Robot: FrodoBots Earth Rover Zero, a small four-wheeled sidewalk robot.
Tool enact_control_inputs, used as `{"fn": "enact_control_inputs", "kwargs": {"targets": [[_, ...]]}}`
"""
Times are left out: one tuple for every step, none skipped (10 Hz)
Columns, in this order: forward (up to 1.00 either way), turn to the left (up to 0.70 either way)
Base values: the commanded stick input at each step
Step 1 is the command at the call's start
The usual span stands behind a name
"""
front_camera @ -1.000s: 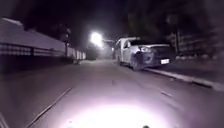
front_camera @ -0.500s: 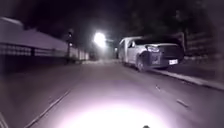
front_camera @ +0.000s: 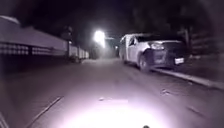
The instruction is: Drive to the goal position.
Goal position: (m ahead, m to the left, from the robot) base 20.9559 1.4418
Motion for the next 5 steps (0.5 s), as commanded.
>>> {"fn": "enact_control_inputs", "kwargs": {"targets": [[0.70,0.00],[0.70,0.00],[0.70,0.00],[0.70,0.00],[0.70,0.00]]}}
